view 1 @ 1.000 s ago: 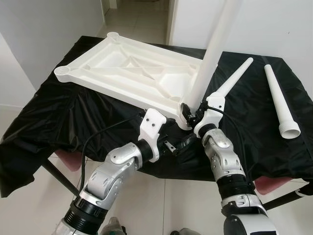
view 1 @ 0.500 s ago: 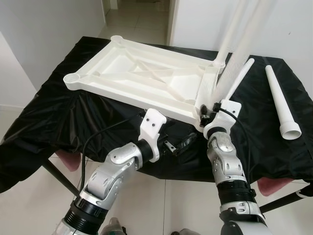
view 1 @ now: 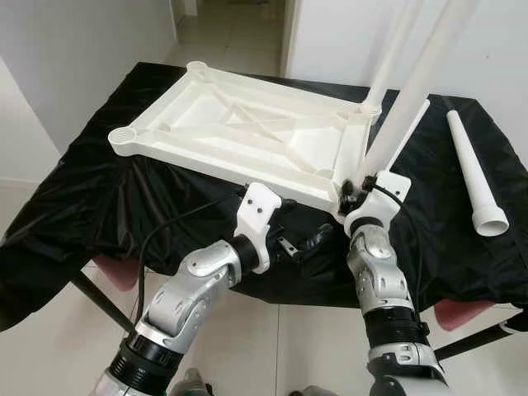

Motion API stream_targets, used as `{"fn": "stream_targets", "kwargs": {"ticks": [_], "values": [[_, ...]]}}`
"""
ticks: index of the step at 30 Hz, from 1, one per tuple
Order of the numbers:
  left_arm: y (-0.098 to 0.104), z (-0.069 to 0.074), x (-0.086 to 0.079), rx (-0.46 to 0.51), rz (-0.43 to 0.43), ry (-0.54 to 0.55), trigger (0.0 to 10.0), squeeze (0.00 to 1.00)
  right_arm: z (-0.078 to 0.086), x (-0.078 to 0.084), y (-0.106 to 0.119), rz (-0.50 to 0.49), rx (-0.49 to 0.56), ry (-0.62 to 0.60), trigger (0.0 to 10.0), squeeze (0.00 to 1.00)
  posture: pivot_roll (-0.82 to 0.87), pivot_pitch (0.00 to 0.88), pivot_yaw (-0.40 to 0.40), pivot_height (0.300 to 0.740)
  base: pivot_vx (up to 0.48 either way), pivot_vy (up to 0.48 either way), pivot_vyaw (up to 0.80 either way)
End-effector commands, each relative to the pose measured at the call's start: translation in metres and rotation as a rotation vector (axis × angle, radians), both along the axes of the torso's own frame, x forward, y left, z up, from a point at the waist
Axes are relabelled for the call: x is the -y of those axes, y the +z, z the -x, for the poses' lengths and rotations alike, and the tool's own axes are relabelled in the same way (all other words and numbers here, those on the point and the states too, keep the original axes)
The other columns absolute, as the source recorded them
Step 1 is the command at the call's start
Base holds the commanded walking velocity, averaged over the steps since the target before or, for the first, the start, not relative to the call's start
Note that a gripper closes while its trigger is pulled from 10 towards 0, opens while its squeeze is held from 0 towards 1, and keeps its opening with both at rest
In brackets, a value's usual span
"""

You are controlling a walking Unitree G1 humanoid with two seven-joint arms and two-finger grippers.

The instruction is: Building children table

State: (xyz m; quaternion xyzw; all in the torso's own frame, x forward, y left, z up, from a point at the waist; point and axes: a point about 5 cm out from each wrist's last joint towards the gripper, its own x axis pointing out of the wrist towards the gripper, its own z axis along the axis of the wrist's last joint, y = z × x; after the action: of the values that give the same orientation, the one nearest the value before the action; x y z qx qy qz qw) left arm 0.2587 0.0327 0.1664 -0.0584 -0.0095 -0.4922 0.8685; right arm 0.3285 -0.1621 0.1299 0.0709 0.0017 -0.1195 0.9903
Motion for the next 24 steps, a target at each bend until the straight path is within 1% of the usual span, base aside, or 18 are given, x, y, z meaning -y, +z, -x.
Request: {"fn": "stream_targets", "kwargs": {"ticks": [1, 4, 7, 9, 10, 11, 13, 14, 16, 18, 21, 24], "values": [[-0.001, 0.002, 0.001, 0.0, -0.005, -0.042, 10.0, 0.0, 0.006, 0.006, -0.017, -0.022, -0.071, -0.016, 10.0, 1.0, 0.04, 0.023, -0.023, 0.74, 0.0, 0.0, 0.0], [-0.001, 0.003, 0.001, 0.0, -0.005, -0.043, 10.0, 0.0, 0.005, 0.004, -0.01, -0.013, -0.018, 0.011, 10.0, 1.0, 0.04, 0.024, -0.023, 0.74, 0.0, 0.0, 0.0], [-0.001, 0.003, 0.001, 0.0, -0.006, -0.042, 10.0, 0.0, 0.005, 0.004, -0.008, -0.003, -0.007, 0.019, 10.0, 1.0, 0.04, 0.025, -0.023, 0.74, 0.0, 0.0, 0.0], [-0.001, 0.003, 0.001, 0.0, -0.004, -0.041, 10.0, 0.0, 0.005, 0.003, -0.005, 0.003, 0.018, 0.046, 10.0, 1.0, 0.04, 0.026, -0.025, 0.74, 0.0, 0.0, 0.0], [-0.001, 0.003, 0.001, 0.0, -0.005, -0.04, 10.0, 0.0, 0.005, 0.002, -0.004, 0.002, 0.027, 0.071, 10.0, 0.0, 0.04, 0.026, -0.025, 0.74, 0.0, 0.0, 0.0], [-0.001, 0.003, 0.001, 0.0, -0.005, -0.04, 10.0, 0.0, 0.005, 0.002, -0.004, 0.002, 0.027, 0.071, 10.0, 0.0, 0.04, 0.026, -0.025, 0.74, 0.0, 0.0, 0.0], [-0.001, 0.003, 0.001, -0.001, -0.005, -0.039, 10.0, 0.0, 0.003, 0.002, -0.001, -0.009, 0.049, 0.125, 10.0, 0.0, 0.04, 0.027, -0.026, 0.74, 0.0, 0.0, 0.0], [-0.001, 0.003, 0.001, -0.001, -0.005, -0.039, 10.0, 0.0, 0.003, 0.002, -0.001, -0.009, 0.049, 0.125, 10.0, 0.0, 0.04, 0.027, -0.026, 0.74, 0.0, 0.0, 0.0], [-0.001, 0.003, 0.001, -0.001, -0.005, -0.038, 10.0, 0.0, 0.0, 0.002, 0.003, -0.014, 0.073, 0.189, 10.0, 0.0, 0.04, 0.027, -0.026, 0.74, 0.0, 0.0, 0.0], [-0.002, 0.004, 0.001, -0.001, -0.006, -0.038, 10.0, 0.0, -0.003, 0.004, 0.005, 0.0, 0.087, 0.244, 10.0, 0.0, 0.04, 0.026, -0.027, 0.74, 0.0, 0.0, 0.0], [-0.002, 0.003, 0.001, 0.001, -0.008, -0.035, 10.0, 0.0, -0.007, 0.011, 0.009, 0.049, 0.101, 0.328, 10.0, 0.0, 0.05, 0.026, -0.032, 0.74, 0.0, 0.0, 0.0], [-0.002, 0.003, 0.001, 0.003, -0.008, -0.032, 10.0, 0.0, -0.01, 0.015, 0.01, 0.073, 0.107, 0.371, 10.0, 0.0, 0.05, 0.025, -0.034, 0.74, 0.0, 0.0, 0.0]]}}
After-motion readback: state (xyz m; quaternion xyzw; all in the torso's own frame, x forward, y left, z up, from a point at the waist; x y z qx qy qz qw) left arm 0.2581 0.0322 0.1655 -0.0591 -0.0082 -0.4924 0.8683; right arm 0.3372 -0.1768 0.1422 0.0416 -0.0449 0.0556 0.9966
